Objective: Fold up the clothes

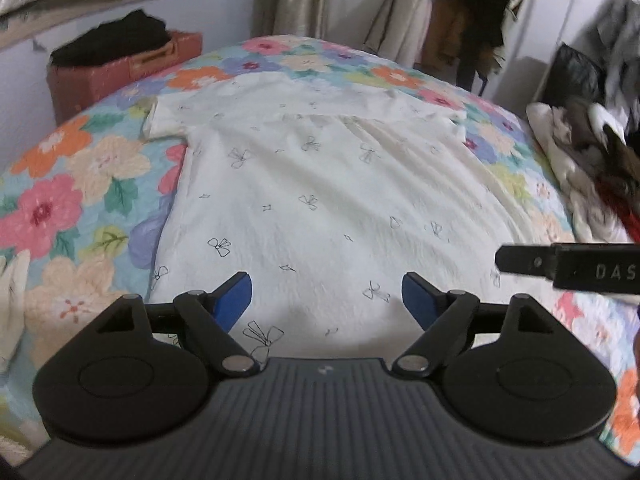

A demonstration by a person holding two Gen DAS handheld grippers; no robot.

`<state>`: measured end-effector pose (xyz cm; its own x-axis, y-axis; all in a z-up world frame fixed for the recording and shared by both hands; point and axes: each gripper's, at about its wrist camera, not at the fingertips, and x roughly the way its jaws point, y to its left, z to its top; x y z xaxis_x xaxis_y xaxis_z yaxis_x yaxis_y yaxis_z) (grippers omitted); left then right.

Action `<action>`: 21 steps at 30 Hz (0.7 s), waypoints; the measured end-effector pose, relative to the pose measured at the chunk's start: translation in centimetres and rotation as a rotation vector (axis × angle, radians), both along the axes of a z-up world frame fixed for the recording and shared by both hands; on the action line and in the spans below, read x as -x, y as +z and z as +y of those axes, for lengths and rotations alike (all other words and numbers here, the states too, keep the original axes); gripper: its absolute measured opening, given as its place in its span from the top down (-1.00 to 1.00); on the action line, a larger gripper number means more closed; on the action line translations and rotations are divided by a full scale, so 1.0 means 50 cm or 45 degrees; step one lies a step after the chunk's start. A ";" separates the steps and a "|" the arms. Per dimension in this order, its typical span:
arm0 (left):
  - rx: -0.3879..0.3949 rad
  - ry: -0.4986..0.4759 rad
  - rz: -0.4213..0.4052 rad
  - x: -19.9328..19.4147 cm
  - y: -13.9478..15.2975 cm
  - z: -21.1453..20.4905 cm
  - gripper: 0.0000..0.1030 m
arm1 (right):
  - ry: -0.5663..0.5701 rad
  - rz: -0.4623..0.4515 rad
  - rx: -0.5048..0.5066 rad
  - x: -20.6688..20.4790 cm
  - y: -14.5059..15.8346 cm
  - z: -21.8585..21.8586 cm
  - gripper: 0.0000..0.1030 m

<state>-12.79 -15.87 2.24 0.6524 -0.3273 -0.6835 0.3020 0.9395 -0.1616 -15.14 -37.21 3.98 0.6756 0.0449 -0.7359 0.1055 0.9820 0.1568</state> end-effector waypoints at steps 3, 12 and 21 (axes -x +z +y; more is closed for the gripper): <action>-0.045 -0.028 0.004 0.026 -0.007 -0.020 -0.87 | -0.011 0.030 0.007 0.028 -0.006 -0.004 -0.58; -0.193 -0.086 0.044 0.066 -0.023 -0.069 -1.00 | -0.043 0.048 0.022 0.059 -0.027 -0.032 -0.59; -0.252 -0.079 0.110 0.059 -0.034 -0.083 -1.00 | -0.082 0.033 0.038 0.080 -0.042 -0.052 -0.59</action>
